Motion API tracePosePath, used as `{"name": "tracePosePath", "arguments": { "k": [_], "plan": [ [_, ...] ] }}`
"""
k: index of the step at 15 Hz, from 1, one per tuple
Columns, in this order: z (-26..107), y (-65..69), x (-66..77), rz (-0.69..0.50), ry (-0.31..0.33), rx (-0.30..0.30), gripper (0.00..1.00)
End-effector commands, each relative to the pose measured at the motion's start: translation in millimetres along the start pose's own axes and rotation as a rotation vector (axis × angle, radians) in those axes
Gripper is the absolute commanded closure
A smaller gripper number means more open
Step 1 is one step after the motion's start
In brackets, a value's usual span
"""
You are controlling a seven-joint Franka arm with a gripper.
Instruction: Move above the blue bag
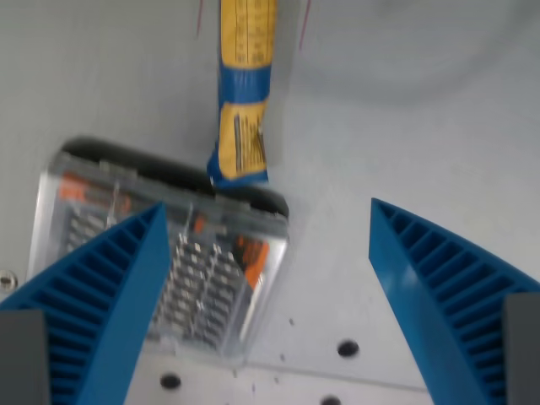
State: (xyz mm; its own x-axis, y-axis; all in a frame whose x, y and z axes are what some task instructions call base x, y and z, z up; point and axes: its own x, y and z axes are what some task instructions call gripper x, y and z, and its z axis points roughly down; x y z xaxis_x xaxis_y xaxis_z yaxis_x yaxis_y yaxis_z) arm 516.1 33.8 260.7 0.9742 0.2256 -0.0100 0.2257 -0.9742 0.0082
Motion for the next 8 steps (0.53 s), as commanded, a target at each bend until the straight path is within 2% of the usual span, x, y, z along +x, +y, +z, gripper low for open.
{"name": "tracePosePath", "arguments": {
  "k": [1,8],
  "plan": [
    [10.3,-3.9,11.7,0.1,0.014,-0.064,0.0],
    [45.8,-8.1,34.5,0.127,-0.017,-0.082,0.0]
  ]
}}
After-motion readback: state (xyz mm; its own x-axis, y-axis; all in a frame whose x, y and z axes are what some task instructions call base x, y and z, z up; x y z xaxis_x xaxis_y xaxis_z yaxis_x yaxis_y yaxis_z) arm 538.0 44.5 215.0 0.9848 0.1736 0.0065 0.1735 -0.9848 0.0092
